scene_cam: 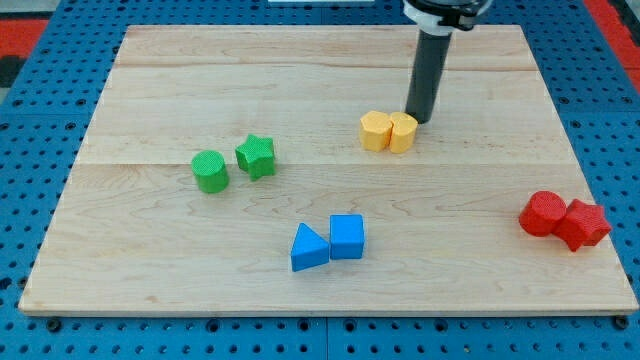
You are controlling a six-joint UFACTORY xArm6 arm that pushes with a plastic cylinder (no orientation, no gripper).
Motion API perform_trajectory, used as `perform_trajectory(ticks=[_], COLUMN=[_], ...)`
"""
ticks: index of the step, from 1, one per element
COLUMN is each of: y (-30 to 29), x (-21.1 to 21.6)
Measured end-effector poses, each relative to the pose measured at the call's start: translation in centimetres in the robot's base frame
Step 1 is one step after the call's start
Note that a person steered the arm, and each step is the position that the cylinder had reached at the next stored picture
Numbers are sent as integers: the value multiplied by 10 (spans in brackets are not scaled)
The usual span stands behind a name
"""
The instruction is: Form a vertical line with yellow blocks blue cube
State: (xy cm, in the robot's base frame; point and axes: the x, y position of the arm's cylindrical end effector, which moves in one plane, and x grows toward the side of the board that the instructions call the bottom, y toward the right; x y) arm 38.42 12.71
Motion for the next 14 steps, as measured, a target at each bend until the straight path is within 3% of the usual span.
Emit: perform_trajectory(ticks=[1,3,5,7,8,12,14], y=[10,-21,-69,-28,33,-14,-83], x=[73,25,-63,-69,-27,211,195])
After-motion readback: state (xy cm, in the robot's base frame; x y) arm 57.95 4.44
